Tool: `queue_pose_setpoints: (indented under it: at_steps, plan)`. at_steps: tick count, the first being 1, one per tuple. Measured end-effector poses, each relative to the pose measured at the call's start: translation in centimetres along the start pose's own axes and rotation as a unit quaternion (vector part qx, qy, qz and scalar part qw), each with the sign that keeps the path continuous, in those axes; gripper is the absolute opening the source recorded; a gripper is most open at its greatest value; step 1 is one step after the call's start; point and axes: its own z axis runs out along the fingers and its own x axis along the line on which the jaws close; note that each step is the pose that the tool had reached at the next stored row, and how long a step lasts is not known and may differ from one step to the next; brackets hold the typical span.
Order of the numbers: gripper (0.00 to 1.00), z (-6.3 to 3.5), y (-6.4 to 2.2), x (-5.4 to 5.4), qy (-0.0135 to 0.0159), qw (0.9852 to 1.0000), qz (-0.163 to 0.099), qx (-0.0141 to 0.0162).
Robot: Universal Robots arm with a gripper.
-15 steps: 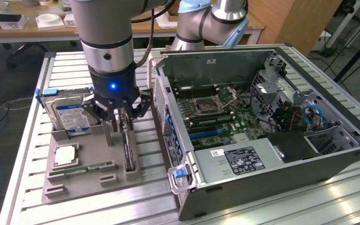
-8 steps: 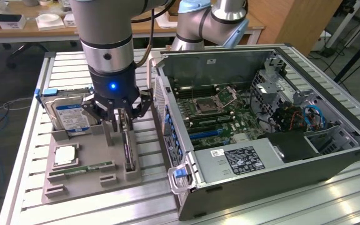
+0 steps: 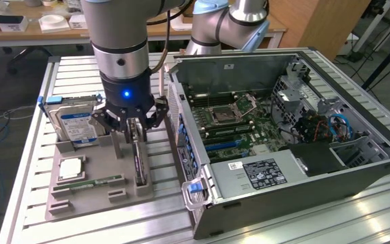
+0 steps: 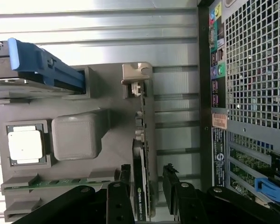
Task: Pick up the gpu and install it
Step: 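Pick up the gpu and move the gpu toward the slot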
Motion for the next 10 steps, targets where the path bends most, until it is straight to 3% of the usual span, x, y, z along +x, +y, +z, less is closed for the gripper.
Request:
queue_pose_setpoints:
  at_steps: [4,10]
  plan:
    - [0.41,0.63,-0.33,0.0,0.0001,1.0000,0.000,0.0001]
    - [0.41,1.71,-0.54,1.2,-0.0001,1.0000,0.000,-0.0001]
